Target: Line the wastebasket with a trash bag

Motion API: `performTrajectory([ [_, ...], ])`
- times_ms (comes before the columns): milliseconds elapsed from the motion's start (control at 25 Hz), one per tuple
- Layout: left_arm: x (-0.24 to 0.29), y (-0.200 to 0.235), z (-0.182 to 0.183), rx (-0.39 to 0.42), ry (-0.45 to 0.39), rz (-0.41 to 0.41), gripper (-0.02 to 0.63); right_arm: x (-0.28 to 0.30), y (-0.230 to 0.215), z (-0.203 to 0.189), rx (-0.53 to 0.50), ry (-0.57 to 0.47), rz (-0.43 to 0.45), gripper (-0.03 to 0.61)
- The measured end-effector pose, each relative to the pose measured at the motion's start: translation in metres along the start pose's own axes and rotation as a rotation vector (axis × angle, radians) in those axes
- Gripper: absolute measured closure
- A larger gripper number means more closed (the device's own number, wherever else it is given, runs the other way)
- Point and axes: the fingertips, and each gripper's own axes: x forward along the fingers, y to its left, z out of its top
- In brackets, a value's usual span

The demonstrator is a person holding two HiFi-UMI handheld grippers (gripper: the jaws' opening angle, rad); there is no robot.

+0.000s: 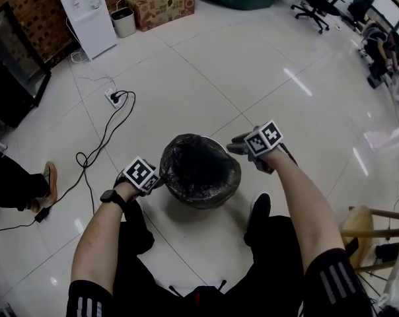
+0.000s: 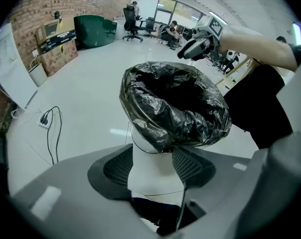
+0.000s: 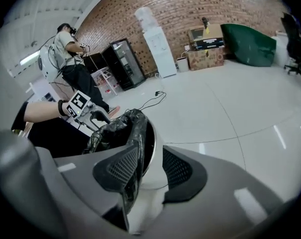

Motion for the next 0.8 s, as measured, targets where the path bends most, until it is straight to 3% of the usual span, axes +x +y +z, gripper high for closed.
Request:
performTrajectory([
  [240,0.002,0.000,0.005,0.016,0.004,-0.004,0.373,0.034,0.001,-0.016,-0.087,0.146,-0.063,0.398],
  [360,0.003,0.001,0.005,0.014,0.009,-0.006,0.373,0.041,0.000,-0.022,-0.138,0.194,-0.086,0.482],
  [520,0.002,0.007,0.006,0.017,0.006,0.012,0.373,0.037,-0.003,-0.013,-0.109,0.131,-0.080,0.573],
  [640,-0.001,0.012,0.008,0.005,-0.005,0.034,0.373,0.027,-0.014,0.000,-0.103,0.075,-0.126,0.574],
  [800,-0.002,0.017,0.010,0.007,-0.011,0.059,0.373,0.024,-0.038,-0.002,-0.150,0.090,-0.225,0.574],
])
